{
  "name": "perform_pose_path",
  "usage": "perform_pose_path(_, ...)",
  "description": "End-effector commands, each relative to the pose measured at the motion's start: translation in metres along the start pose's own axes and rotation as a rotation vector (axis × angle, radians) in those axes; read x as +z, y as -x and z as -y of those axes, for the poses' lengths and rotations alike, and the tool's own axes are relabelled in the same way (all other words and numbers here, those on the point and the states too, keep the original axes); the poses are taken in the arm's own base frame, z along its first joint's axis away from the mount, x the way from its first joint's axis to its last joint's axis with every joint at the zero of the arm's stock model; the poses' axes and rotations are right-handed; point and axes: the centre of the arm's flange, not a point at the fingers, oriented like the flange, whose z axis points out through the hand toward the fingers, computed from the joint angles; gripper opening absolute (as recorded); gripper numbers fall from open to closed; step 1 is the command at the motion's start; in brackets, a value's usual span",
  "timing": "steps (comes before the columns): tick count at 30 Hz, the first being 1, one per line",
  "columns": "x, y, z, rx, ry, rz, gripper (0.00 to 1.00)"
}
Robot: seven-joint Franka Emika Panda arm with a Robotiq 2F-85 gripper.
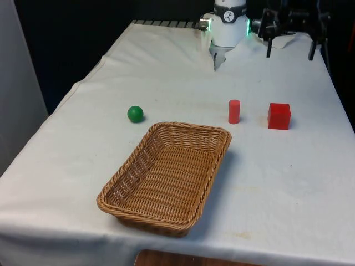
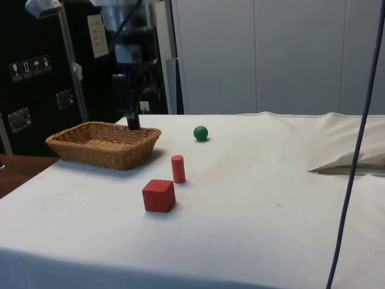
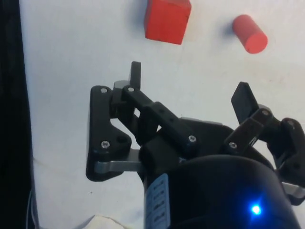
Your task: Pick up the object to the left of the cylinder and place it into the basket.
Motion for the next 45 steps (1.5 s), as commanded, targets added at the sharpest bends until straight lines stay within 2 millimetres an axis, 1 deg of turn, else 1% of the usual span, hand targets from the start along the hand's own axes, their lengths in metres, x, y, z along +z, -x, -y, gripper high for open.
perform_pose_path(1,0.005,0.001,0.003,0.008,0.006,-0.014,1.00)
perform_pose_path(4,0.013,0.001,0.008,0.014,0.008,-0.018,1.00)
perform_pose_path(5,0.010,0.002,0.006,0.008,0.002,-0.006,1.00)
perform_pose_path(6,0.019,0.002,0.010,0.019,0.012,-0.016,1.00)
perform_pose_path(8,0.025,0.002,0.013,0.024,0.015,-0.017,1.00)
perform_pose_path(13,0.040,0.002,0.019,0.039,0.024,-0.020,1.00)
perform_pose_path(15,0.039,0.002,0.019,0.033,0.017,-0.009,1.00)
perform_pose_path(17,0.048,0.003,0.021,0.043,0.026,-0.023,1.00)
perform_pose_path(22,0.062,0.004,0.026,0.045,0.031,-0.030,1.00)
perform_pose_path(23,0.067,0.005,0.026,0.046,0.034,-0.033,1.00)
perform_pose_path(25,0.070,0.005,0.026,0.044,0.029,-0.020,1.00)
perform_pose_path(29,0.081,0.010,0.026,0.045,0.045,-0.041,1.00)
perform_pose_path(31,0.085,0.012,0.026,0.046,0.050,-0.045,1.00)
perform_pose_path(32,0.082,0.012,0.026,0.043,0.042,-0.030,1.00)
perform_pose_path(37,0.095,0.017,0.026,0.044,0.067,-0.057,1.00)
perform_pose_path(40,0.100,0.017,0.026,0.043,0.074,-0.061,1.00)
perform_pose_path(41,0.098,0.018,0.026,0.041,0.069,-0.048,1.00)
perform_pose_path(45,0.106,0.017,0.026,0.041,0.084,-0.064,1.00)
